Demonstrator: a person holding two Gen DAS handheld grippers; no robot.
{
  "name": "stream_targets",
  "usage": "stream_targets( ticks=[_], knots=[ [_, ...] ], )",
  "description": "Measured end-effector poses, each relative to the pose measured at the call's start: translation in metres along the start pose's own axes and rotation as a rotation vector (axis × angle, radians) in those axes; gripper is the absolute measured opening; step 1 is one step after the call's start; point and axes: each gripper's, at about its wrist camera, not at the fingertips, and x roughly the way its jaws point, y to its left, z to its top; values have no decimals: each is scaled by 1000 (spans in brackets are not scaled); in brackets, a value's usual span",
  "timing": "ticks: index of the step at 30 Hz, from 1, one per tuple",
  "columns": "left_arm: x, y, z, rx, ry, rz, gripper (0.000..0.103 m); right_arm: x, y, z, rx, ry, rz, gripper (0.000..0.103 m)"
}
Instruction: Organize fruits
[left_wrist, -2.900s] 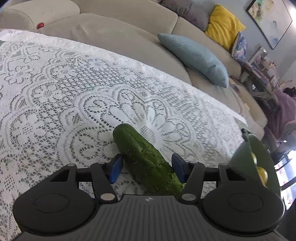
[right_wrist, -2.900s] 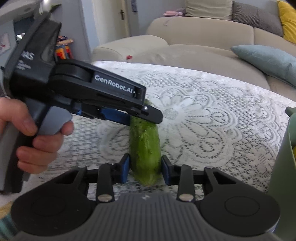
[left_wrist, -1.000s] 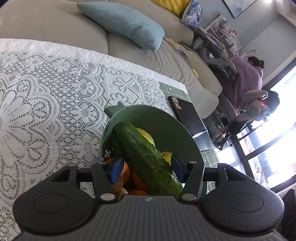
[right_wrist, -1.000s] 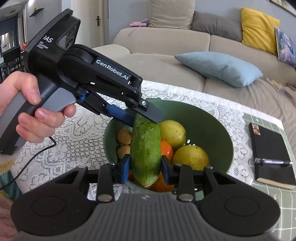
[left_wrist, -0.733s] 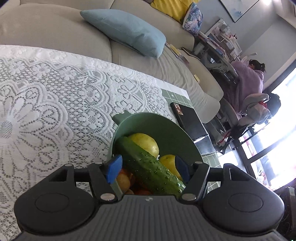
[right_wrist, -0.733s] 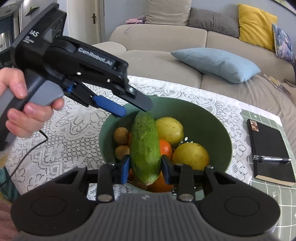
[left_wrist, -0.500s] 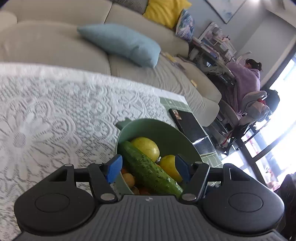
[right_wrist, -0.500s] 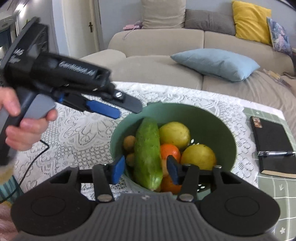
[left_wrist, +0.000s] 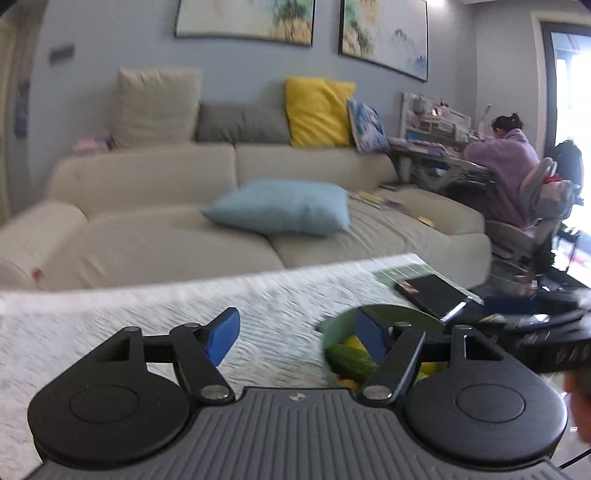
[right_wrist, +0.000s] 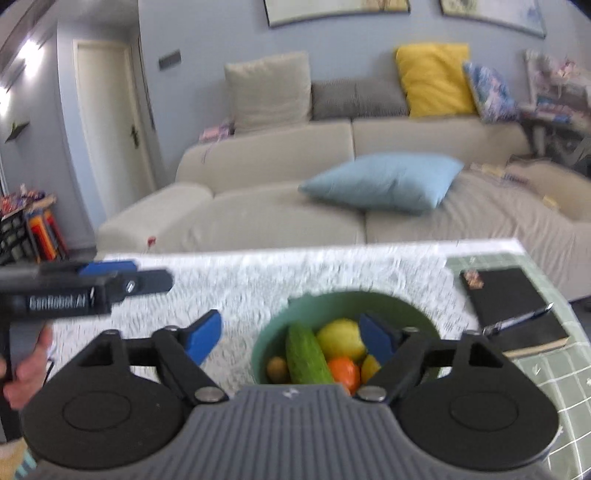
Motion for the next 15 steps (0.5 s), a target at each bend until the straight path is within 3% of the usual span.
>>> stream_targets(
  ticks=[10,15],
  knots=[
    [-51,-11,-38,99,-131,247,96,-47,48,-22,-49,-175,-49,95],
    [-67,-12,-60,72,-147,289,99,-55,76,-48,-114,-196,-94,99]
  ],
)
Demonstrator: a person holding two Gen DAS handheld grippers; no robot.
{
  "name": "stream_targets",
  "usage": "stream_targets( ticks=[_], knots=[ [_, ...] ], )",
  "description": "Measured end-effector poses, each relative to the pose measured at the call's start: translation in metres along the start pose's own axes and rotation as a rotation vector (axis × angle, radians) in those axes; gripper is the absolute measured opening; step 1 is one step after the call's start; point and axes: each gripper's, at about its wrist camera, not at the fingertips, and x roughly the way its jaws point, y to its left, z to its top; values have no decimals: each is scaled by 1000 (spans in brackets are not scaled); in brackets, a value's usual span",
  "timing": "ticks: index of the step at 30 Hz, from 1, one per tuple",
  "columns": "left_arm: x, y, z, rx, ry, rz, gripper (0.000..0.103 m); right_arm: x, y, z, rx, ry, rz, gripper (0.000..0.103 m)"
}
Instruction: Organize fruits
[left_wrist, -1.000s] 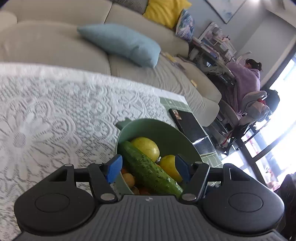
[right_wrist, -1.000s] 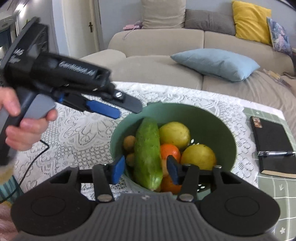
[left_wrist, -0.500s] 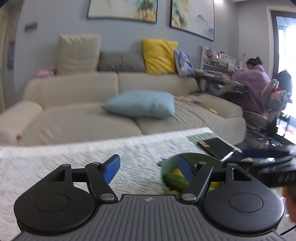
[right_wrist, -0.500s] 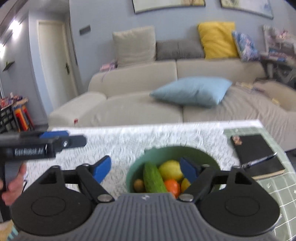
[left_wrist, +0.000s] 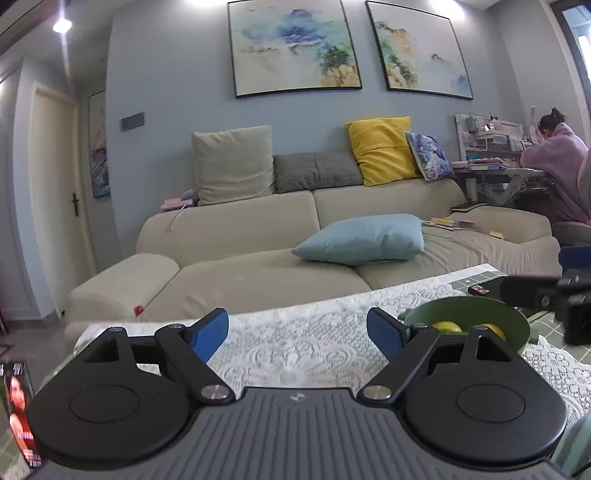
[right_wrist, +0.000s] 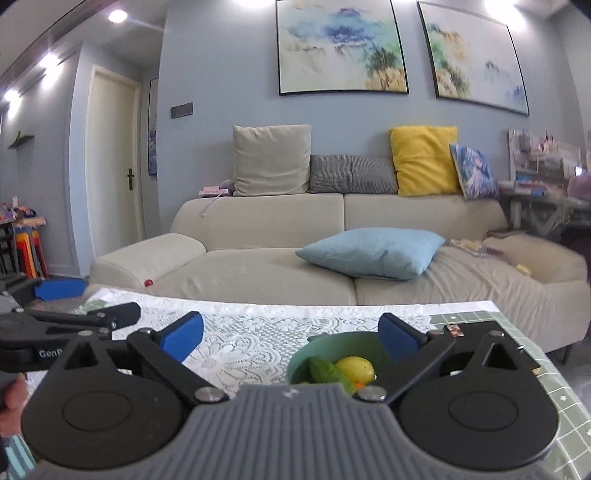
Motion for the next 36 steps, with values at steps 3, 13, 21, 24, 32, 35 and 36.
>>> stream_targets(
  ticks=[3,13,21,24,32,35,36],
  knots=[
    [-6,3,-13,-42,25,-3,99,-6,12,-15,-13,13,-23,99],
    [-8,9,-45,-93,104,16,99,-8,25,-58,-20,99,-72,99],
    [-5,1,-69,-63,198,2,99,-4,21,-80,17,163,-110,99],
    [-4,0,-72,-69,219,-14,99,-3,21,-82,16,176,-119,99],
    [-5,1,-73,-77,227,-12,99,-1,24,-82,6,187,-120,99],
    [-5,4,-73,-86,232,-5,99,1,25,-84,5,192,-114,99],
    [-4,4,-74,-88,234,-4,99,2,25,-84,5,194,-111,99]
  ],
)
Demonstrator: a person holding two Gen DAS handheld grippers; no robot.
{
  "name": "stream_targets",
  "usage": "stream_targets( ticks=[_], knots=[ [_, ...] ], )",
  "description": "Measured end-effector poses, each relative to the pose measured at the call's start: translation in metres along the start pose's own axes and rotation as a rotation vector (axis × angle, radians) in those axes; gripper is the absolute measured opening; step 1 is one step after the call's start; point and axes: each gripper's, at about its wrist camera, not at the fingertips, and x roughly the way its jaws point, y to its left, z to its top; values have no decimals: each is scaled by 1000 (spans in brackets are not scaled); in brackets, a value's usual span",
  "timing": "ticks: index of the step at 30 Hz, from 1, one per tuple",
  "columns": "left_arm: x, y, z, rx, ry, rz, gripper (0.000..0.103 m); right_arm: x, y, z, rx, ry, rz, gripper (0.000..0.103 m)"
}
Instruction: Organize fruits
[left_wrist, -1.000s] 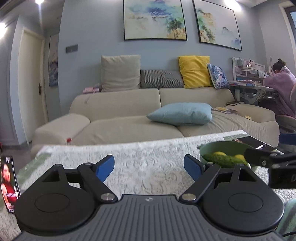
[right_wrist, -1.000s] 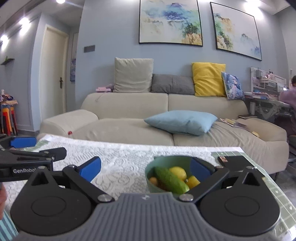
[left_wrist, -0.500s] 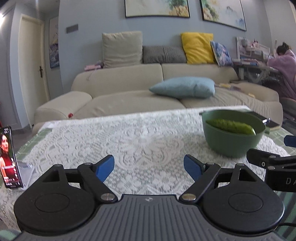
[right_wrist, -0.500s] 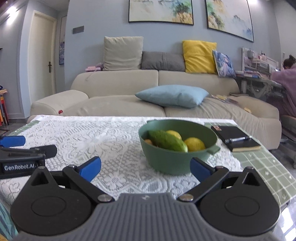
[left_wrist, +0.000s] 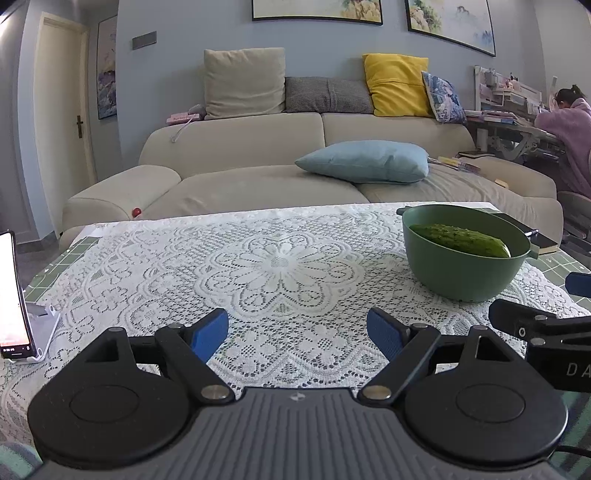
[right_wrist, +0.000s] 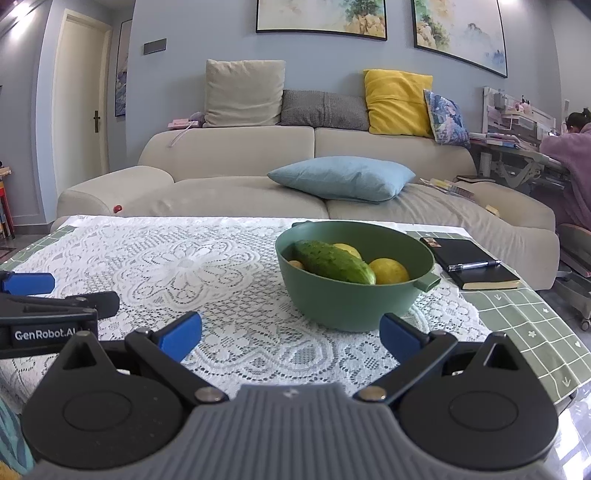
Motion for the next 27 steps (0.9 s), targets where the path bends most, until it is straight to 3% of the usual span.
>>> stream_targets(
  ticks=[27],
  knots=[
    [-3,3,2,-14,-1,9,99,3,7,-1,-24,15,15,99]
  ],
)
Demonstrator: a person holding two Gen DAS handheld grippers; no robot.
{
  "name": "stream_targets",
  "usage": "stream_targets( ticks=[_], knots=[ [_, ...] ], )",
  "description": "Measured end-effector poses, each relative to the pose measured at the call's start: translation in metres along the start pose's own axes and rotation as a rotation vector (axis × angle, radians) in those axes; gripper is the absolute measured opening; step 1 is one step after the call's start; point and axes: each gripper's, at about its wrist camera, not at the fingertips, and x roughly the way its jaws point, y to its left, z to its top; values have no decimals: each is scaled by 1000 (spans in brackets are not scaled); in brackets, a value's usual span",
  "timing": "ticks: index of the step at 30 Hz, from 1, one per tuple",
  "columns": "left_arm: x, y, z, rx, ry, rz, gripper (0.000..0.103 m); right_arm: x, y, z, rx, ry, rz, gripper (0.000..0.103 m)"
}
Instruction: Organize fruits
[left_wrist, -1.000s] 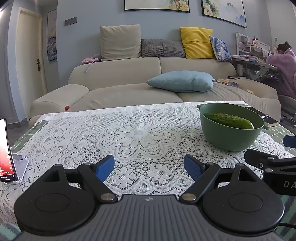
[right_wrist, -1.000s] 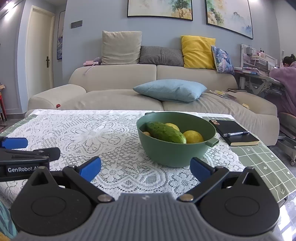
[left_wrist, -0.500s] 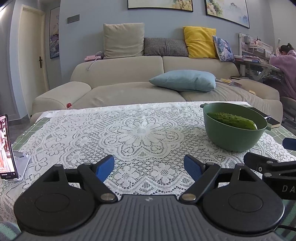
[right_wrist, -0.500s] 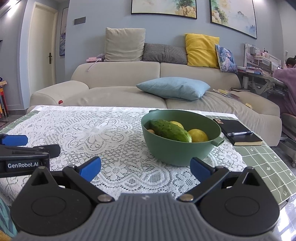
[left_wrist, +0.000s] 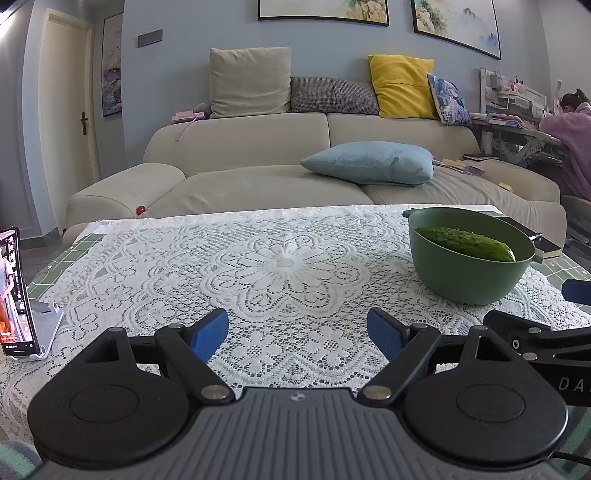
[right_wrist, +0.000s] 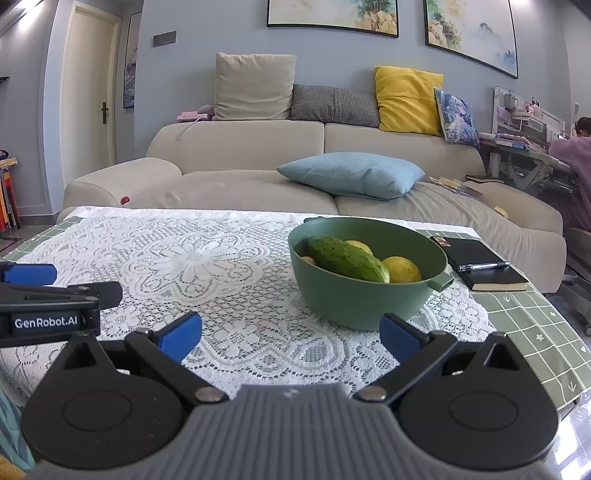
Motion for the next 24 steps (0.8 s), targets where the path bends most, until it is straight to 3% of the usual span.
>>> stream_targets(
  ticks=[24],
  knots=[
    [-1,8,-1,-24,4,26,99,0,9,-1,-25,6,32,99]
  ],
)
